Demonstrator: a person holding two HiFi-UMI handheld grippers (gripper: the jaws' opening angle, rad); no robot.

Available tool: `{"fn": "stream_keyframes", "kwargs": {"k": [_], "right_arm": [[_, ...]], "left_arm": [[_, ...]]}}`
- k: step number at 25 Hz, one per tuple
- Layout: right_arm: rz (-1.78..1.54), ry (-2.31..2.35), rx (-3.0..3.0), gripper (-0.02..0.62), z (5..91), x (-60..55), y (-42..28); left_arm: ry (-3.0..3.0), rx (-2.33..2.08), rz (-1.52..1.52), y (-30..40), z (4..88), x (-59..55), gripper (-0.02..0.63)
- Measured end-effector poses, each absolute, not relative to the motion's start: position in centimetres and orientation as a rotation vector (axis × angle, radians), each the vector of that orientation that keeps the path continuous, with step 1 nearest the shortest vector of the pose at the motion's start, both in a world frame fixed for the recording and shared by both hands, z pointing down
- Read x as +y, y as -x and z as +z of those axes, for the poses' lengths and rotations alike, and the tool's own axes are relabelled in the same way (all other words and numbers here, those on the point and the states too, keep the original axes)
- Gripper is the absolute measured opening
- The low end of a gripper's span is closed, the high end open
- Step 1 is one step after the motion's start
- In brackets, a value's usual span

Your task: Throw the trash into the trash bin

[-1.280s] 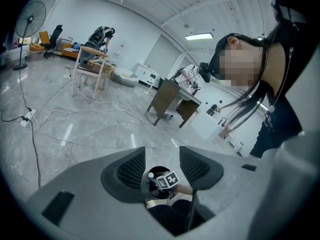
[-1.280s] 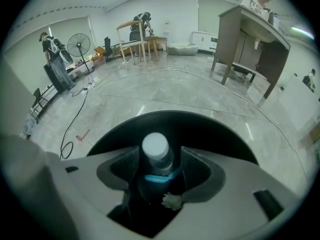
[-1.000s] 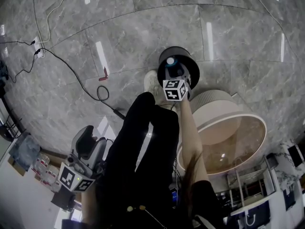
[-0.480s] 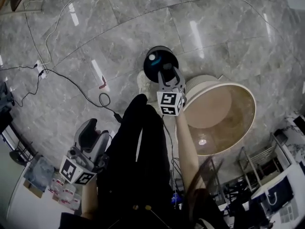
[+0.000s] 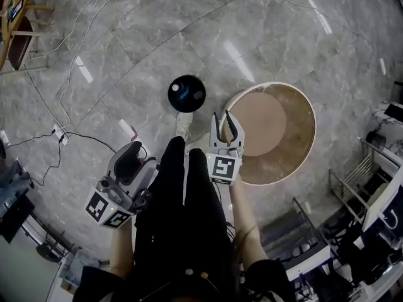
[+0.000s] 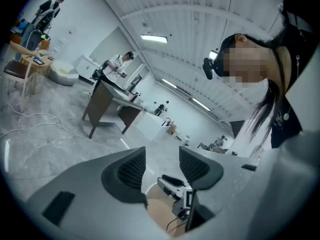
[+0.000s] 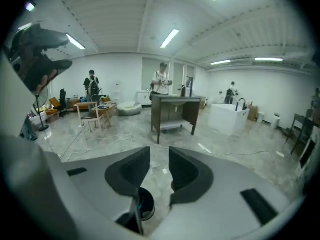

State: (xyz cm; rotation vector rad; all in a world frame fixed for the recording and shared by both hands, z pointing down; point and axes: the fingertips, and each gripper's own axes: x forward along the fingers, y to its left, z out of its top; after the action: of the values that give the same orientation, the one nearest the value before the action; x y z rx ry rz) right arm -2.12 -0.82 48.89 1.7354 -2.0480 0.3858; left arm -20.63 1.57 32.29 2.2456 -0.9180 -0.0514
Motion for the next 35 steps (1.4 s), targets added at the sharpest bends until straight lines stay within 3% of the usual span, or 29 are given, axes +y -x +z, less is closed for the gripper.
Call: {"fn": "stream_keyframes", "kwargs": {"k": [9, 12, 21, 28, 35], "right_arm": [[0.305, -2.208, -1.944, 0.092, 33.4, 5.6, -5.6], [0.308, -2.395, -1.831, 0.006, 29.1, 8.8, -9.2], [0.269, -2.777, -1.552, 0.003, 20.6, 18.4, -14.9], [0.178, -2.825, -1.309, 0.002, 17.1, 23.9, -15.4], [0.150, -2.949, -1.134, 0.002, 14.8, 30.1, -16.3]], "left_arm": [[-2.400, -0.567, 0.024, 11.4, 26.7, 1.4, 0.212], [-2.453, -0.474, 0.064, 8.0, 24.9, 1.3, 0.212], [-2.625, -0.210, 0.156, -0.1, 18.0, 2.4, 0.183], [-2.781, -0.151, 0.187, -4.3, 16.1, 3.6, 0.061], [-2.941, -0.132, 0.255, -5.9, 15.4, 5.5, 0.057]]}}
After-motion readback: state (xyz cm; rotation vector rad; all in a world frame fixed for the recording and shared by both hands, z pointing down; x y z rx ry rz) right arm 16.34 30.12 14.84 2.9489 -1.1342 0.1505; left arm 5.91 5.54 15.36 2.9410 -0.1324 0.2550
